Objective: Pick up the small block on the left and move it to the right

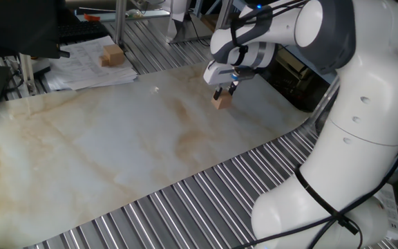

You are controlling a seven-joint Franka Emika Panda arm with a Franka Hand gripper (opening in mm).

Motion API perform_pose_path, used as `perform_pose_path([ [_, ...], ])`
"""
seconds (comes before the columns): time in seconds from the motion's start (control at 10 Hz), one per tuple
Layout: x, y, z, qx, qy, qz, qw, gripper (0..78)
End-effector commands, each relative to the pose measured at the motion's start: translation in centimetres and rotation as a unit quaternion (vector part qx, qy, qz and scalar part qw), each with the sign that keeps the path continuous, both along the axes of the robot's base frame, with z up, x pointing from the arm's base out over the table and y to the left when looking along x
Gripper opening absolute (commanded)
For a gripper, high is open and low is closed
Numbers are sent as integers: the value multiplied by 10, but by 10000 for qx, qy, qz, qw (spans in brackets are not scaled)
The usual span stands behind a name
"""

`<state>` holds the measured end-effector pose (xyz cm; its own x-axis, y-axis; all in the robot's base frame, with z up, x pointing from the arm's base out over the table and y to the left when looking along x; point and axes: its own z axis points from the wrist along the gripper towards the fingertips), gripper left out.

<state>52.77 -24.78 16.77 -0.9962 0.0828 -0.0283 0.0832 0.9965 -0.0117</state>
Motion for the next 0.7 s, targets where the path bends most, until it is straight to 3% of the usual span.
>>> perform_pose_path([
  [0.1,-1,16,8,-26,5,33,10000,12],
  [0.4,-6,22,12,-44,23,92,9999,12],
  [0.5,-15,29,18,-135,51,124,9998,12],
  [0.7,-26,39,25,-147,92,59,9998,12],
])
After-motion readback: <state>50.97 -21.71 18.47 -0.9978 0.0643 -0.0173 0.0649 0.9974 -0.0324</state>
